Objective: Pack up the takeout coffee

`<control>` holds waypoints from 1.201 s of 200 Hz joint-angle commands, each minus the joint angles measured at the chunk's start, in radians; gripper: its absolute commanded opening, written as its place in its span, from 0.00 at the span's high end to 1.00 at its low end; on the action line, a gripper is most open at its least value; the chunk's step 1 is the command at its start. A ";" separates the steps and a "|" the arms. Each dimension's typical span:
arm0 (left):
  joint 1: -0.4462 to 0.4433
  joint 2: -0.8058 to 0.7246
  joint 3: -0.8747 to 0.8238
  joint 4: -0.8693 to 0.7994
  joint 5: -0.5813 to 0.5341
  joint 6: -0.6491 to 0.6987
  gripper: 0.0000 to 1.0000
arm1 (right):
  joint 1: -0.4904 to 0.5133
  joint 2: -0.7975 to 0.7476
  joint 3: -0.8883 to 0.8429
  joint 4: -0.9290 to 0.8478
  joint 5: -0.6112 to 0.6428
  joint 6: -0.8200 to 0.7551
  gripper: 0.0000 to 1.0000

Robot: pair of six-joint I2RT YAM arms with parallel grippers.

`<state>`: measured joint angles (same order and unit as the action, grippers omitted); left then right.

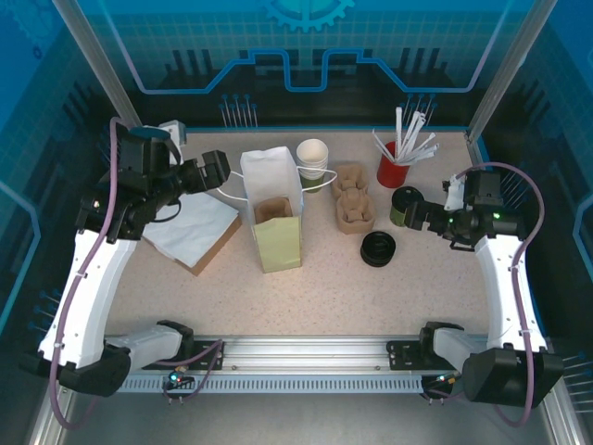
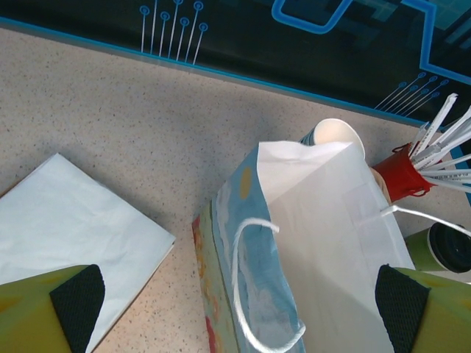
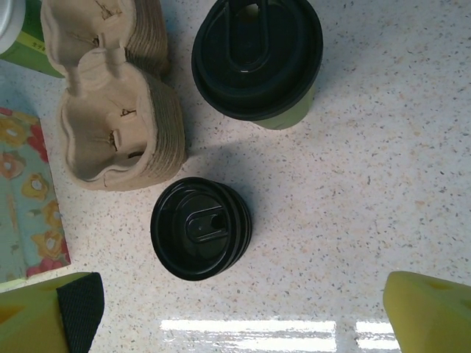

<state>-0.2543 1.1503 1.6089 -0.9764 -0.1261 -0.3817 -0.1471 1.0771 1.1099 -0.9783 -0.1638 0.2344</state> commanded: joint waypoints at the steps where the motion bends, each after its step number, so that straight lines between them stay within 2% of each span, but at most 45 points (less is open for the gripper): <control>1: 0.007 -0.039 -0.043 0.045 0.001 -0.048 0.01 | -0.016 -0.003 -0.023 0.037 -0.034 0.015 0.00; 33: 0.007 -0.059 -0.096 0.056 -0.003 -0.085 0.01 | -0.016 0.042 -0.008 0.022 -0.032 0.019 0.00; 85: 0.007 -0.048 -0.136 0.069 0.095 -0.152 0.01 | -0.016 0.107 0.019 0.038 -0.037 0.034 0.00; 120: 0.007 -0.038 -0.156 0.076 0.173 -0.189 0.01 | -0.014 0.137 -0.013 0.076 -0.095 0.049 0.04; 158: 0.007 -0.031 -0.173 0.080 0.197 -0.203 0.01 | -0.001 0.183 -0.038 0.132 -0.144 0.079 0.08; 190: 0.007 -0.024 -0.173 0.080 0.204 -0.207 0.01 | 0.013 0.236 -0.012 0.147 -0.089 0.079 0.06; 209: 0.007 -0.023 -0.182 0.082 0.219 -0.213 0.01 | 0.028 0.283 0.024 0.137 -0.038 0.056 0.00; 240: 0.007 -0.027 -0.187 0.075 0.223 -0.210 0.01 | 0.041 0.343 0.071 0.138 0.025 0.031 0.00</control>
<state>-0.2531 1.1252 1.4353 -0.9077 0.0692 -0.5785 -0.1223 1.3884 1.1255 -0.8505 -0.1997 0.2882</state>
